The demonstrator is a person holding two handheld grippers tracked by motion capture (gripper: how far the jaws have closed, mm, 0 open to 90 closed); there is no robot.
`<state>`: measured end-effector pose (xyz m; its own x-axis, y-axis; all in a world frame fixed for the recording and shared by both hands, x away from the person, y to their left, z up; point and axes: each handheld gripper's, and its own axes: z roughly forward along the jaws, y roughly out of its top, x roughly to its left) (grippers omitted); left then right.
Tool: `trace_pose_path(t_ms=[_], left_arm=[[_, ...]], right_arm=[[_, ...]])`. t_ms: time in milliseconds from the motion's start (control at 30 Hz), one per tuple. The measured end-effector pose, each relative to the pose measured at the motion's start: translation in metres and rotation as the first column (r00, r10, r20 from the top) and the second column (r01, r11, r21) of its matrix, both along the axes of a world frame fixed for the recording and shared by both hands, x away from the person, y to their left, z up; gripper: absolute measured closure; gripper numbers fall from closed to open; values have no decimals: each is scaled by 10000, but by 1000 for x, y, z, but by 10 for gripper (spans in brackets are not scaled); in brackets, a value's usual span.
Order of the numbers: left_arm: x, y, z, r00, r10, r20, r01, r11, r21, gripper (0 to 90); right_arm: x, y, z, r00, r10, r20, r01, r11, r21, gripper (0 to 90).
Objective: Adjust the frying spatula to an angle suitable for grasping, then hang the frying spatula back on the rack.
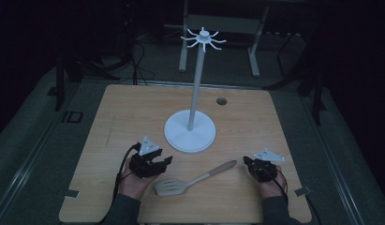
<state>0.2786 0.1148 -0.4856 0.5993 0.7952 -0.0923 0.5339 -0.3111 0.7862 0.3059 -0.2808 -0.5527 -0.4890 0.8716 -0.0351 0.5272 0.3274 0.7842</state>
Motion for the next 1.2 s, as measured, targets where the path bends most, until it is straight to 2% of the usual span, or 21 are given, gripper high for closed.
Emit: trace_pose_path(t_ms=[267, 333, 433, 467, 567, 733, 933, 1200], left_arm=[[6, -26, 12, 9983, -552, 209, 548, 9983, 189, 502], [9, -34, 14, 9972, -723, 190, 715, 9967, 387, 502], [10, -38, 14, 9968, -781, 141, 774, 9960, 444, 500], [14, -46, 13, 9949, -1004, 1, 1002, 9928, 653, 500], [16, -50, 12, 9935, -1139, -85, 1142, 9906, 756, 500], [22, -64, 10, 9874, -1563, -249, 1579, 9830, 936, 532], [28, -77, 12, 9783, -2002, -538, 2048, 9733, 1038, 557], [35, -95, 13, 9607, -2564, -1068, 2695, 9533, 1362, 571]], right_arm=[[-5, -11, 6, 9993, -264, 254, 257, 9993, 267, 859], [-6, -15, 7, 9990, -346, 291, 338, 9990, 293, 852], [-6, -18, 8, 9986, -430, 318, 421, 9986, 312, 846], [-7, -24, 10, 9977, -594, 313, 576, 9969, 539, 825], [-7, -29, 9, 9971, -698, 289, 680, 9959, 600, 809], [-7, -35, 9, 9943, -1011, 348, 989, 9933, 598, 752], [-7, -45, 8, 9902, -1352, 364, 1315, 9872, 899, 699], [-7, -50, 8, 9868, -1533, 524, 1472, 9836, 1042, 656]])
